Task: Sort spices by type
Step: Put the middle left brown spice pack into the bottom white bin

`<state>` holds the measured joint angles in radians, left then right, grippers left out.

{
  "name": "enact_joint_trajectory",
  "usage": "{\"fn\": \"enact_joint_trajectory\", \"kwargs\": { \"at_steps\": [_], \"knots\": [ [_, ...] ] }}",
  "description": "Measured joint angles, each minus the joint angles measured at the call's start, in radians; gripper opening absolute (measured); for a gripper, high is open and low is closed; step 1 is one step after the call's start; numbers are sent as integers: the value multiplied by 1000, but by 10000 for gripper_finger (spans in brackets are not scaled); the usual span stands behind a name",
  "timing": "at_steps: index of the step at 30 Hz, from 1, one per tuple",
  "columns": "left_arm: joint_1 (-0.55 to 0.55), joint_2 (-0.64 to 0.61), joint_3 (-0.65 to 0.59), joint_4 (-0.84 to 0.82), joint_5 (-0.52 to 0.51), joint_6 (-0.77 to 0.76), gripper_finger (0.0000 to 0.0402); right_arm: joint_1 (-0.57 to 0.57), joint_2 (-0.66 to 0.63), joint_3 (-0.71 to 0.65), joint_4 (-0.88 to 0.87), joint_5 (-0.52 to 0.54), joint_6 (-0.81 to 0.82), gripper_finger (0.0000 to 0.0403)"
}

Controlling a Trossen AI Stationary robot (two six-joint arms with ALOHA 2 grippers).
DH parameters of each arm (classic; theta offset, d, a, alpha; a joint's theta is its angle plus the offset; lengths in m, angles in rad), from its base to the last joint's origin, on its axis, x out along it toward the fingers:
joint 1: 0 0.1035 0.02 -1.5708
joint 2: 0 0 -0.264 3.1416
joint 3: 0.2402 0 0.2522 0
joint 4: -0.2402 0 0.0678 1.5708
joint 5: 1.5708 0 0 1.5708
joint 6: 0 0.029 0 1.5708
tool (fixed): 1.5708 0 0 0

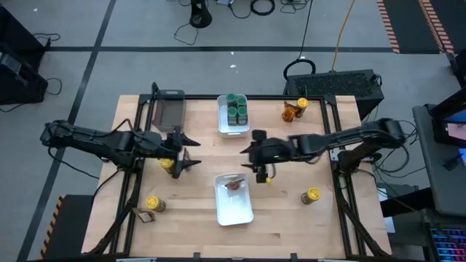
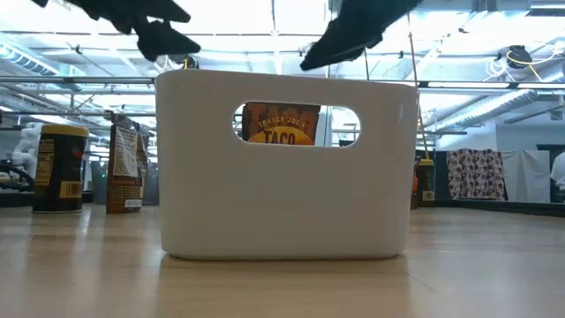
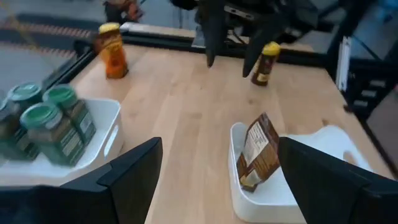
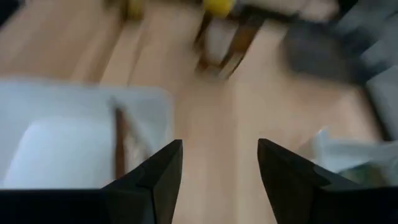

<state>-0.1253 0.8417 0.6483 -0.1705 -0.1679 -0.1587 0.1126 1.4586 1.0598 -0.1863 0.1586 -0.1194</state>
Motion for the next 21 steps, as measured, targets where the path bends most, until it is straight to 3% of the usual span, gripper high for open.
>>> {"fn": "enact_joint_trajectory", "kwargs": {
  "at_steps": [4,7,12,14,21],
  "knots": [
    [20,13,103,-216,-50,-216,322,-25,-105,-234,392,26,-61,189],
    [47,44,190,-451,-55,-445,322,-52,-139,-324,530,28,-109,189],
    [90,130,282,-751,-43,-730,322,-92,-166,-339,477,26,-132,189],
    [114,169,315,-792,-34,-798,322,-100,-163,-339,452,25,-131,189],
    [169,301,333,-848,107,-828,322,-99,-156,-340,451,22,-130,189]
  ]
}}
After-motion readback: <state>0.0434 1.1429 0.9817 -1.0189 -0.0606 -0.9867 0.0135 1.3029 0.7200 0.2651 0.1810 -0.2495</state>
